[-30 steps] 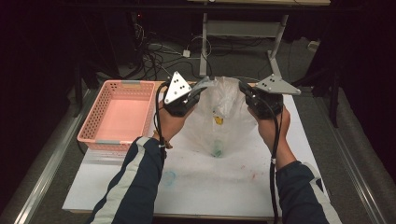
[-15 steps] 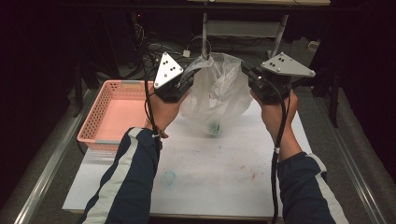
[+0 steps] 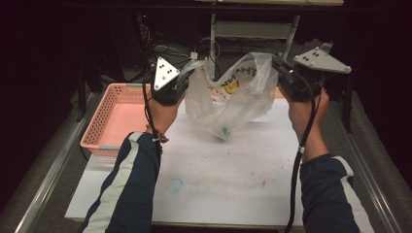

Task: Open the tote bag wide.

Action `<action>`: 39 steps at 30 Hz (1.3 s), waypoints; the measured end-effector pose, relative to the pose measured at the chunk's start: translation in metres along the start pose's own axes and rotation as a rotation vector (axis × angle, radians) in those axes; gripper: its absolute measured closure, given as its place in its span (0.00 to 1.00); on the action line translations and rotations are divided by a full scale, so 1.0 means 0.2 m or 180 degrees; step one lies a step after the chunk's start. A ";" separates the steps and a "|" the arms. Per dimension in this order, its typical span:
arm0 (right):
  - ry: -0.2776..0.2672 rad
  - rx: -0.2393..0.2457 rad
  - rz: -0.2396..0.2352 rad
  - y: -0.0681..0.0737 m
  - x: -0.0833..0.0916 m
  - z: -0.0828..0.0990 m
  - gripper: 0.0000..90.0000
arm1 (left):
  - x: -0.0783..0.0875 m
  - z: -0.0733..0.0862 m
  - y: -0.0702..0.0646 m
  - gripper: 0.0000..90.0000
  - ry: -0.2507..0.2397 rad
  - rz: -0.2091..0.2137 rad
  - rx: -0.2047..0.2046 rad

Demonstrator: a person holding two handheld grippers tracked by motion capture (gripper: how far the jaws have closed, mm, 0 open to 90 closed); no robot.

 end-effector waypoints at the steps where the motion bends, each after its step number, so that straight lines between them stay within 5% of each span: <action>1: -0.0014 0.0005 0.0028 -0.01 0.01 -0.02 1.00 | 0.00 0.00 0.01 0.97 -0.0003 -0.0026 -0.0001; 6: -0.0002 0.0005 0.0110 -0.04 0.01 -0.02 1.00 | 0.01 0.02 0.01 0.97 0.0047 0.0007 0.0031; 23: 0.0454 -0.0031 0.0064 -0.01 -0.10 0.32 1.00 | -0.05 0.19 -0.04 0.81 0.0389 0.0063 -0.0054; 30: 0.0518 -0.0017 0.0128 -0.02 -0.11 0.38 1.00 | -0.04 0.20 -0.02 0.50 0.0366 -0.0117 -0.0019; 34: 0.0535 -0.0033 0.0171 -0.05 -0.09 0.40 0.91 | -0.03 0.19 -0.02 0.42 0.0347 -0.0186 0.0006; 39: 0.0477 0.0003 0.0258 -0.06 -0.06 0.40 0.62 | -0.01 0.19 -0.02 0.36 0.0367 -0.0171 -0.0014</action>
Point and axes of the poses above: each handheld gripper's, and its own axes: x roughly backward along the jaws, z roughly out of its underside, y roughly to its left, the point moved 3 cm from there along -x, roughly forward along the jaws, and after that the axes turned 14 degrees about -y, right-handed, at the moved point
